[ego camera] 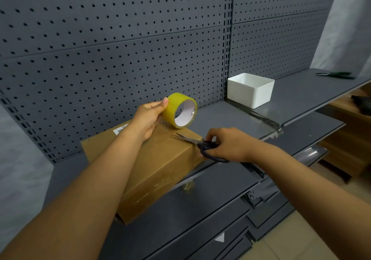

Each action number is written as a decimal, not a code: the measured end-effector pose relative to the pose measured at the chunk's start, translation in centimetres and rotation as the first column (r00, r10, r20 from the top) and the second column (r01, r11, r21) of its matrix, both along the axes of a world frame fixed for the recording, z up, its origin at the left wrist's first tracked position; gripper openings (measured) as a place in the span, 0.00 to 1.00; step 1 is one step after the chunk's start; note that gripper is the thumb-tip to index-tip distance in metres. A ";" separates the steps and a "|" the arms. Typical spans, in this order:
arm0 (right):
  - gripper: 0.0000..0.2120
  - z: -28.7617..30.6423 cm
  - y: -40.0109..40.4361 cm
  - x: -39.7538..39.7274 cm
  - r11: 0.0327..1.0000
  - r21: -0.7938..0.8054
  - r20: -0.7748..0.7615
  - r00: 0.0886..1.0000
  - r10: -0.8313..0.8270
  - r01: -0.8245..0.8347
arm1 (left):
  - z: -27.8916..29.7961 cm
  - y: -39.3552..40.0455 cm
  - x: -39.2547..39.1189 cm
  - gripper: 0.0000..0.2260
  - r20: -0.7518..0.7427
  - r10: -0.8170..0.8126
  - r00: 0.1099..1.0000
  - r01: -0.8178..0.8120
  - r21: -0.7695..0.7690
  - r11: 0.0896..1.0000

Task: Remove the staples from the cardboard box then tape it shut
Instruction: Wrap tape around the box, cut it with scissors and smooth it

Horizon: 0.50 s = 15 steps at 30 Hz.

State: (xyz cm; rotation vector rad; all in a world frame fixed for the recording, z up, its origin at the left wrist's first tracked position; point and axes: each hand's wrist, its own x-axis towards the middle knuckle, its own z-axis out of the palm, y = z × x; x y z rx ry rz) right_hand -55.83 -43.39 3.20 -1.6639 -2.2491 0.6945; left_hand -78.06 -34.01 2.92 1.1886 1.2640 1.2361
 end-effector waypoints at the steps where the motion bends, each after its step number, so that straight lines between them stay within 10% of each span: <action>1: 0.18 0.2 0.0 -0.6 1.000 -0.001 0.012 1.000 -0.011 0.011 | 0.0 0.0 0.0 0.23 0.003 -0.001 1.000 0.001 -0.001 1.000; 15: 0.21 1.8 0.5 -4.5 0.997 -0.012 0.096 0.993 -0.070 0.071 | 0.0 -0.1 0.3 0.21 0.036 0.010 0.999 -0.010 -0.004 1.000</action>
